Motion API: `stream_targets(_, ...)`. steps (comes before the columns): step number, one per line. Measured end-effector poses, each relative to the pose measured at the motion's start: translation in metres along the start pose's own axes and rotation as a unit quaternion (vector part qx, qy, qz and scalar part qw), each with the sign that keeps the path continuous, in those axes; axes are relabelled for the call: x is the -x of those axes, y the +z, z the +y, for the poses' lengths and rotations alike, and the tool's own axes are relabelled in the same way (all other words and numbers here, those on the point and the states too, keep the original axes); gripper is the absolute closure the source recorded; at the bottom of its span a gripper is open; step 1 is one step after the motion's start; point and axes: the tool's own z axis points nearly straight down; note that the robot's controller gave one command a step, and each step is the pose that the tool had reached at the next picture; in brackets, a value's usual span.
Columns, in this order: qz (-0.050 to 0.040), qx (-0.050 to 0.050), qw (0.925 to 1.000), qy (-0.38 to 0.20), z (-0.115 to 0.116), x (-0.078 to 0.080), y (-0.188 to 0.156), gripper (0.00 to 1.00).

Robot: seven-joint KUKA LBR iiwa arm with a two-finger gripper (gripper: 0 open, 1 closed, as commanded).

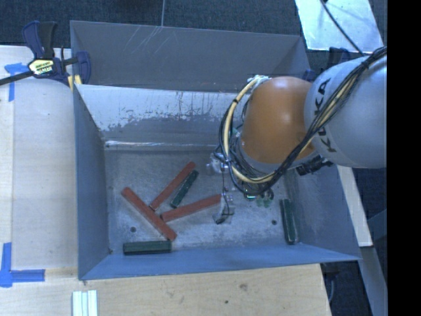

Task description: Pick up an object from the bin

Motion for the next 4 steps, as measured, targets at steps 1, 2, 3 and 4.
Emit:
stream_targets(1,-0.0054,0.001,0.9999,-0.016,0.029,-0.008,0.073,0.0)
stream_targets(2,-0.0025,0.0,0.9937,-0.112,0.04,-0.032,0.041,0.0)
stream_targets(3,-0.0052,-0.001,0.976,-0.218,0.029,-0.022,0.036,0.0)
stream_targets(4,-0.0072,-0.001,0.9517,-0.307,0.037,0.0,0.071,0.0)
